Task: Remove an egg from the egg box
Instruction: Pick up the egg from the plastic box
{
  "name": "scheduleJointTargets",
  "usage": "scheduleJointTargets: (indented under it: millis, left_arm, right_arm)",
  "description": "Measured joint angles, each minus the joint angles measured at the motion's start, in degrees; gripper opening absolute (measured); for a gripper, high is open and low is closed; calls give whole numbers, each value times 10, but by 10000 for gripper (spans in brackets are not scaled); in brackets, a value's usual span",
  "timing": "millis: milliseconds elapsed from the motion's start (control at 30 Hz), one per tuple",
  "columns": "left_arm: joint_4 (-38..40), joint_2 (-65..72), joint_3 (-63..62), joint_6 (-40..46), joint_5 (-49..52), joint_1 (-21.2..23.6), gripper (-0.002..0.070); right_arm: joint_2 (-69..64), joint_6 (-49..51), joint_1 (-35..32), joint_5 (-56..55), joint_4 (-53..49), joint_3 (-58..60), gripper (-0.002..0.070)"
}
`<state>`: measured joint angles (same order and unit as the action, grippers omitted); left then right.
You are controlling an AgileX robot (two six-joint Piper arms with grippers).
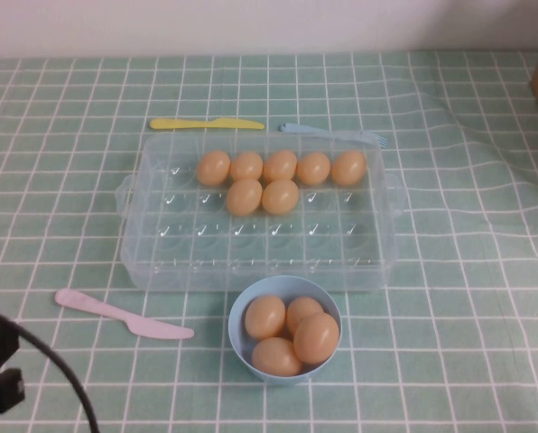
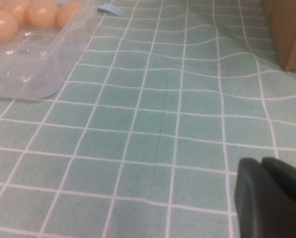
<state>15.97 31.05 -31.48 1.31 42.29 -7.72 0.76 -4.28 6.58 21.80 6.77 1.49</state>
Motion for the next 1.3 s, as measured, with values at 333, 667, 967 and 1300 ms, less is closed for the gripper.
scheduleJointTargets:
  millis: [333, 667, 967, 1300]
  left_arm:
    - [0, 237, -132, 146, 5, -9, -4]
    - [-38, 482, -317, 163, -9, -91, -4]
    - [-85, 657, -468, 163, -19, -149, -4]
    - [-134, 775, -577, 215, -4, -163, 57]
  right_arm:
    - [0, 0, 0, 0, 0, 0, -17]
    - [0, 0, 0, 0, 0, 0, -17]
    - [0, 0, 0, 0, 0, 0, -17]
    - [0, 0, 0, 0, 0, 0, -17]
